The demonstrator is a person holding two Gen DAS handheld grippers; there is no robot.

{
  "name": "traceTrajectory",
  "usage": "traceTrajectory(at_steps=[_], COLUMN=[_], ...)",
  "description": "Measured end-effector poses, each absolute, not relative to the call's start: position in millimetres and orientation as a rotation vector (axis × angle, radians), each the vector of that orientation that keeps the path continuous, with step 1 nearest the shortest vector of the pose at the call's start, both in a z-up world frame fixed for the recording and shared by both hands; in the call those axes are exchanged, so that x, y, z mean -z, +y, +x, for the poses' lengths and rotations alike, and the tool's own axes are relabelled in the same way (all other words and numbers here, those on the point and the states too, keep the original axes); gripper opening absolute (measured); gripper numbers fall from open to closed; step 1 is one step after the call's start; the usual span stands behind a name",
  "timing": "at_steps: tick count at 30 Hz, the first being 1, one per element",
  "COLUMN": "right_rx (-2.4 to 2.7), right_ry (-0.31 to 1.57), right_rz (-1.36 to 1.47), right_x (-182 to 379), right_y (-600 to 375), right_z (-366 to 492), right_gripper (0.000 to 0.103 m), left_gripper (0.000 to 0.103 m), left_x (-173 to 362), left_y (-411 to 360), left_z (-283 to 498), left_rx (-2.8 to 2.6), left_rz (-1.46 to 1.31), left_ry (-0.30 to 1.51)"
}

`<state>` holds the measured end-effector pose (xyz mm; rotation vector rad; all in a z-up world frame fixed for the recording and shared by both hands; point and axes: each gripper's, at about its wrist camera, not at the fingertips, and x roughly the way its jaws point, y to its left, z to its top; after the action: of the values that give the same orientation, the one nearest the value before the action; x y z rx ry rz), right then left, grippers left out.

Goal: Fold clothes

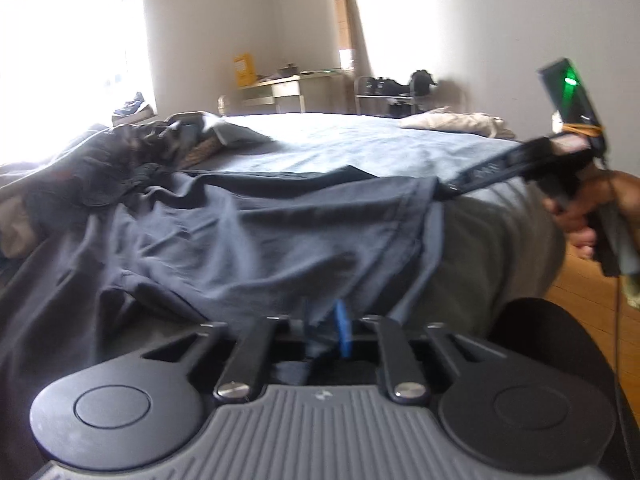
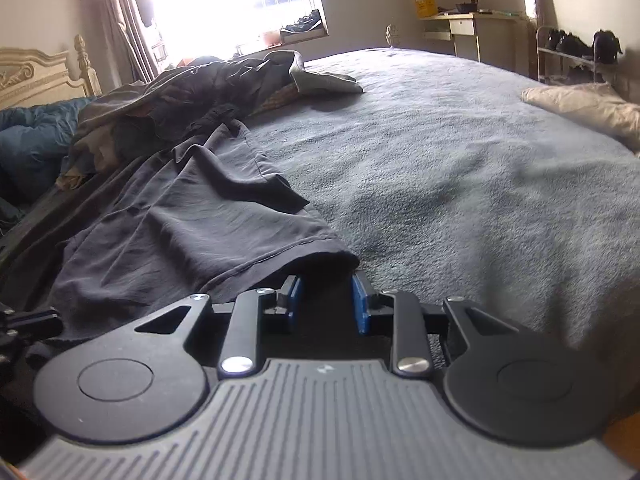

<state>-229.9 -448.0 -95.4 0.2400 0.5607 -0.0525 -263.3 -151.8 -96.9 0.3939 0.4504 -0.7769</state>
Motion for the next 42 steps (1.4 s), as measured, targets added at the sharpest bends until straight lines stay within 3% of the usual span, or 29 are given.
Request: traceTrajectory(at_steps=[1, 6, 10, 13, 14, 16, 22, 30, 37, 42], right_rx=[0.055, 0.068, 0.042, 0.036, 0.047, 0.074, 0.107, 0.122, 0.140, 0.163], right_ry=[0.560, 0.551, 0.537, 0.531, 0.517, 0.457, 0.286, 0.532, 0.560, 0.577], right_rz=[0.238, 0.241, 0.282, 0.286, 0.263, 0.181, -0.147, -0.247, -0.173, -0.075], right_x=[96, 98, 100, 102, 101, 89, 36, 91, 100, 92], right_y=[-449, -453, -458, -459, -457, -449, -406, -417, -432, -445], right_z=[-229, -218, -211, -205, -205, -208, -226, -220, -217, -221], right_gripper=[0.025, 0.026, 0.027, 0.024, 0.011, 0.005, 0.004, 0.005, 0.007, 0.019], left_gripper=[0.044, 0.043, 0.010, 0.003, 0.003, 0.002, 0.002, 0.003, 0.020, 0.030], left_x=[100, 115, 114, 106, 104, 99, 85, 110, 109, 108], left_y=[-155, -167, -165, -158, -156, -151, -138, -134, -115, -92], left_z=[-265, -262, -261, -262, -262, -262, -270, -254, -254, -246], left_rx=[0.766, 0.730, 0.722, 0.720, 0.720, 0.718, 0.760, 0.843, 0.885, 0.883], left_rz=[0.414, 0.443, 0.425, 0.389, 0.377, 0.353, 0.326, 0.254, 0.138, -0.025], left_ry=[0.441, 0.445, 0.440, 0.422, 0.416, 0.404, 0.398, 0.621, 0.666, 0.714])
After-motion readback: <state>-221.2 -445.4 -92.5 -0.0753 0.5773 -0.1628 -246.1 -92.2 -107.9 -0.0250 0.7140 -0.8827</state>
